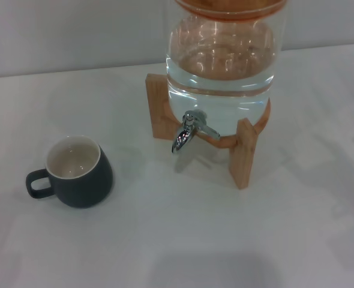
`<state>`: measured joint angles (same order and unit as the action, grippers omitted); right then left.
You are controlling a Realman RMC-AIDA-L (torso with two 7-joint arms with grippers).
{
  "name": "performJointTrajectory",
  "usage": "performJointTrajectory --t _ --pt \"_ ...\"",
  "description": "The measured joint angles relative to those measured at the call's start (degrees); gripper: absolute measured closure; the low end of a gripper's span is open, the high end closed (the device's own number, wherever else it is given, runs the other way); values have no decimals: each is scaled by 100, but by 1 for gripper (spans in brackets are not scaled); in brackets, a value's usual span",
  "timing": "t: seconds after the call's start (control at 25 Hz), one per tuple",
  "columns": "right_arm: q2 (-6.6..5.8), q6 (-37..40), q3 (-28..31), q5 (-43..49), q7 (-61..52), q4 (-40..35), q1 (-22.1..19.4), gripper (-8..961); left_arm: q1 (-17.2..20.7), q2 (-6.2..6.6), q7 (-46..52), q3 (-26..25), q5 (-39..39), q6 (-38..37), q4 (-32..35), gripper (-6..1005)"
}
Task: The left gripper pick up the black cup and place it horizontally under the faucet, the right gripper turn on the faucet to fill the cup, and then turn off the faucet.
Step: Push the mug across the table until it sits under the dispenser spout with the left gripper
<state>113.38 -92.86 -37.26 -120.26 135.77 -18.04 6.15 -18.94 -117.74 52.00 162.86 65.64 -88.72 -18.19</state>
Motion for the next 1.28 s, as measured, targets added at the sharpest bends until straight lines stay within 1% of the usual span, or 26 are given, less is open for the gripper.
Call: performJointTrajectory --t 0.24,0.44,0.76,0.92,1.12,1.28 --pt "9 -4 -3 11 -118 -127 -9 132 -50 5 83 0 -88 66 0 116" --pt "20 -4 -7 19 -120 -135 -31 133 -183 33 201 0 -317 174 0 121" --pt "34 -4 -30 20 -122 -139 -79 133 -214 -16 155 0 -300 189 0 128" --pt "32 13 -27 21 -118 -139 -80 134 -173 -18 198 0 -418 126 1 131" --pt "-28 38 0 20 -122 -139 -55 134 -15 13 208 0 -903 -78 0 136" --pt "-49 40 0 20 -122 -139 -2 134 54 -56 -7 1 -1244 -161 -53 139"
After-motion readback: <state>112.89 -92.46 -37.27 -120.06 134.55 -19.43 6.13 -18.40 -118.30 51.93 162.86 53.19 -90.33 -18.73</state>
